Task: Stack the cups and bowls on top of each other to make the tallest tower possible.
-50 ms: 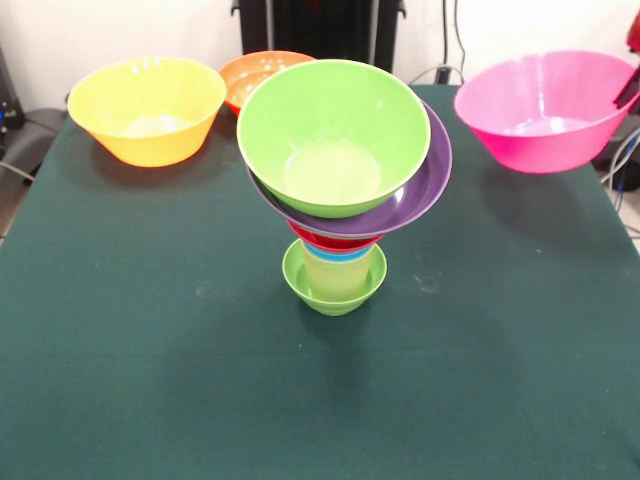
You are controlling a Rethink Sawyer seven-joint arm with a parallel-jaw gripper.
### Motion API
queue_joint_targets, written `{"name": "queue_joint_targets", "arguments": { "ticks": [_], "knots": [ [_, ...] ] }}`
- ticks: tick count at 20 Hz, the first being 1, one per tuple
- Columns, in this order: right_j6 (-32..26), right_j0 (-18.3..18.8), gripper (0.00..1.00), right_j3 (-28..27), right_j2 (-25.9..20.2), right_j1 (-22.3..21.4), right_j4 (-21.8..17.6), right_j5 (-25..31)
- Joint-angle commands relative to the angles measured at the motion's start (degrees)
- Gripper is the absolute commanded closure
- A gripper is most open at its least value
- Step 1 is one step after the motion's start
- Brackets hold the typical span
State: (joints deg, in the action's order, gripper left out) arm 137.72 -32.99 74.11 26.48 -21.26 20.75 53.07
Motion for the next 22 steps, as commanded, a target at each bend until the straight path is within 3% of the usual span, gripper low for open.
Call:
{"name": "queue_joint_targets", "arguments": {
  "ticks": [1,7,13,22],
  "knots": [
    [13.6,1.1,1.0,-6.3,-3.3,2.6,0.4,10.9],
    [13.9,3.1,1.0,-13.4,-2.5,2.8,-0.5,19.0],
    [15.1,5.3,1.0,-22.5,-0.4,5.9,-1.1,24.7],
    [10.8,10.2,1.0,-35.9,1.7,9.9,-2.0,33.5]
  ]
}}
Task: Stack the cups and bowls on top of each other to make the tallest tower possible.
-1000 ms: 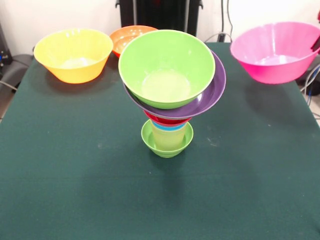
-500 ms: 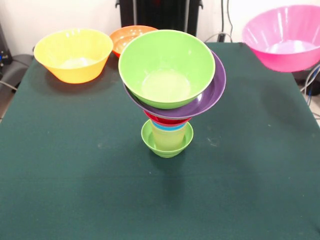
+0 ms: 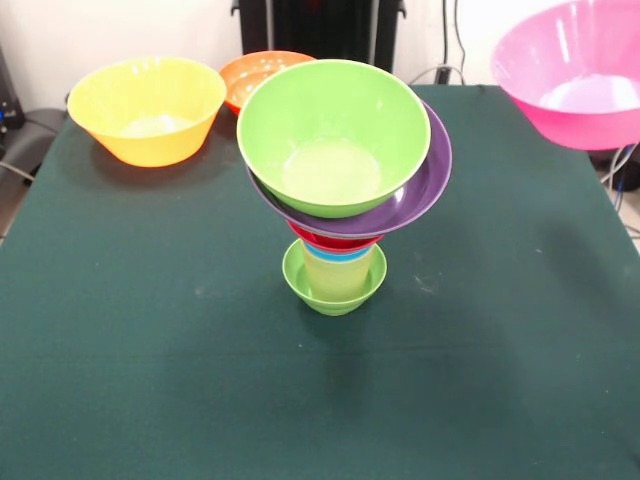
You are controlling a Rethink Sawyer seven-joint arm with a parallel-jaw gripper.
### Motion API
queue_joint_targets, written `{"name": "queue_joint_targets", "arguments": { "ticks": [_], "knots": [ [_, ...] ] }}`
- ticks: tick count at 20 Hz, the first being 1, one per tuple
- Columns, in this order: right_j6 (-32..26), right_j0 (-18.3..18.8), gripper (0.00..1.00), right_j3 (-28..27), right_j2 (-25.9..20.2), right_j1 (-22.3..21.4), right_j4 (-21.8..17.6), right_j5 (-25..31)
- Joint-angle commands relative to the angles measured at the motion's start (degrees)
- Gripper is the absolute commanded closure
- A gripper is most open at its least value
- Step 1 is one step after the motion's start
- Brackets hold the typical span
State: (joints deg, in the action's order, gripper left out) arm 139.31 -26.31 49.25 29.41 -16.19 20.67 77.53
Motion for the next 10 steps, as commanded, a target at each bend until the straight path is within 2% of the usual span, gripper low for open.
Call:
{"name": "queue_joint_targets", "arguments": {
  "ticks": [1,3,10],
  "knots": [
    [8.7,3.9,1.0,-12.0,-0.8,5.3,-2.2,9.4],
    [7.4,5.1,1.0,-14.7,0.1,6.5,-2.6,10.5],
    [1.8,8.2,1.0,-18.8,1.4,7.7,-3.3,14.2]
  ]
}}
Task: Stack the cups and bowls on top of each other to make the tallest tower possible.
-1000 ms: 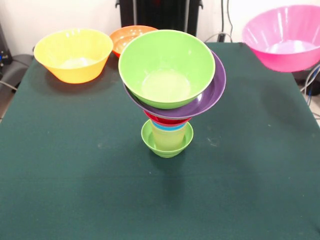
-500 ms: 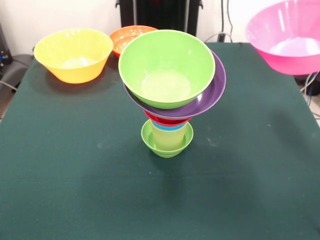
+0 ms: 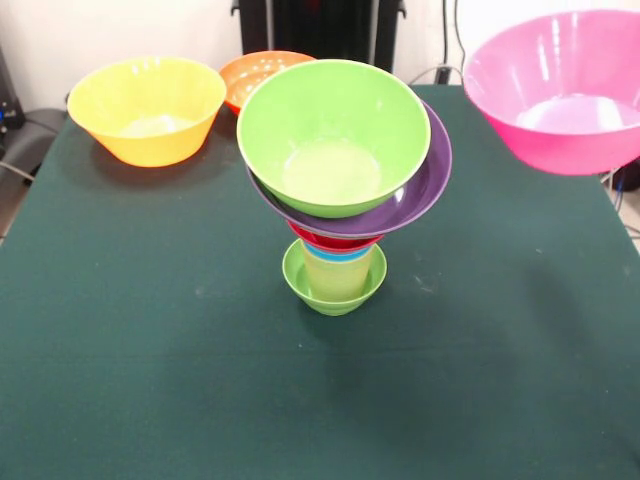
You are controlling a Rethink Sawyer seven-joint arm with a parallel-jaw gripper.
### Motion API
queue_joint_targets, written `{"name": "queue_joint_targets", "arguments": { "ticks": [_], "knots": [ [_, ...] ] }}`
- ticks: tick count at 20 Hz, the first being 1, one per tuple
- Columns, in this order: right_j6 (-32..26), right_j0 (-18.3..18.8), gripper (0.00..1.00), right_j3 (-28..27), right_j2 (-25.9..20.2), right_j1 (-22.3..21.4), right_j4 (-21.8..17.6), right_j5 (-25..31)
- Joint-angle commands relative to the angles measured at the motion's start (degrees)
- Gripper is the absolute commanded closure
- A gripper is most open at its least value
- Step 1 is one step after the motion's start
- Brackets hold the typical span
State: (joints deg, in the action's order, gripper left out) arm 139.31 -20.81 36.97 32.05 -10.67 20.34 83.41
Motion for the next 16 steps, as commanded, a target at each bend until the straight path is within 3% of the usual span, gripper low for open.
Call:
{"name": "queue_joint_targets", "arguments": {
  "ticks": [1,16],
  "knots": [
    [1.3,3.0,1.0,-7.0,-1.1,2.3,-3.0,8.8],
    [4.0,7.2,1.0,-19.9,3.1,7.8,1.8,21.3]
  ]
}}
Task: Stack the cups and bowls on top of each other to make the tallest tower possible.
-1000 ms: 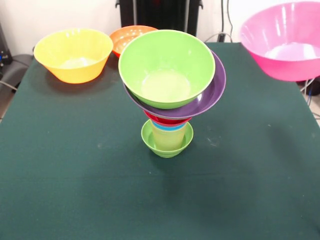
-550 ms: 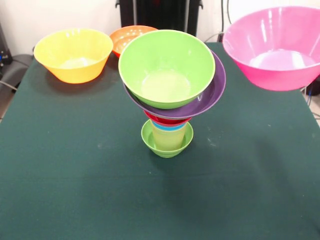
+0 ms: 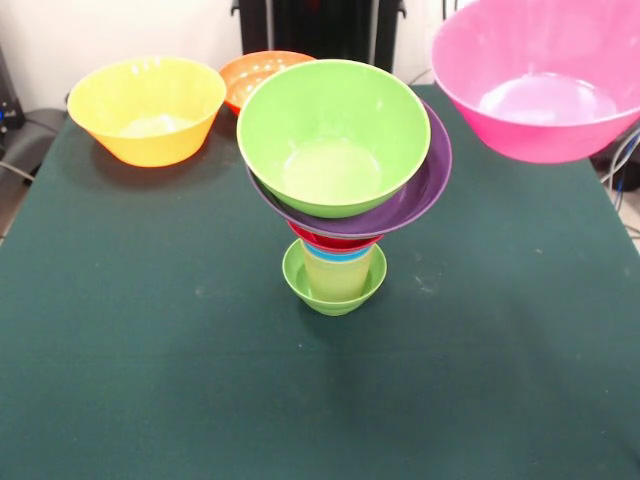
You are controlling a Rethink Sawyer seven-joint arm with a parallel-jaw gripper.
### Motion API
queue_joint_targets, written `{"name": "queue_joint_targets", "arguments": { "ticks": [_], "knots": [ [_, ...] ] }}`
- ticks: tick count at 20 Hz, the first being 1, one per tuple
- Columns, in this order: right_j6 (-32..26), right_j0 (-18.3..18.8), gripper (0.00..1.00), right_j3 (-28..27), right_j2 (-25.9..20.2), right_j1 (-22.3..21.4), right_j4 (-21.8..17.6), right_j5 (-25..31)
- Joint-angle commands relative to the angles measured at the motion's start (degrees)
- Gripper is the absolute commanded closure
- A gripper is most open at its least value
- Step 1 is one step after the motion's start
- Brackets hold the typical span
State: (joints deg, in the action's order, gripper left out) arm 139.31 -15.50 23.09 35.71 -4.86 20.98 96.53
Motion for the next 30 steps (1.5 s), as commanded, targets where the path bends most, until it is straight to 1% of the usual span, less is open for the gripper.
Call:
{"name": "queue_joint_targets", "arguments": {
  "ticks": [1,7,11,15,21,27,30],
  "knots": [
    [3.9,2.1,1.0,-6.5,-0.3,2.2,1.3,8.4],
    [1.3,3.0,1.0,-6.9,0.2,2.3,1.1,7.6],
    [-0.1,4.4,1.0,-9.7,1.6,3.8,2.3,8.4],
    [-1.9,5.4,1.0,-11.0,2.9,4.6,3.2,8.4],
    [-4.1,5.7,1.0,-10.7,3.6,4.2,2.7,8.3],
    [-4.8,7.4,1.0,-14.0,6.0,5.9,4.8,9.8],
    [-4.6,8.0,1.0,-15.4,7.8,6.7,6.4,10.6]
  ]
}}
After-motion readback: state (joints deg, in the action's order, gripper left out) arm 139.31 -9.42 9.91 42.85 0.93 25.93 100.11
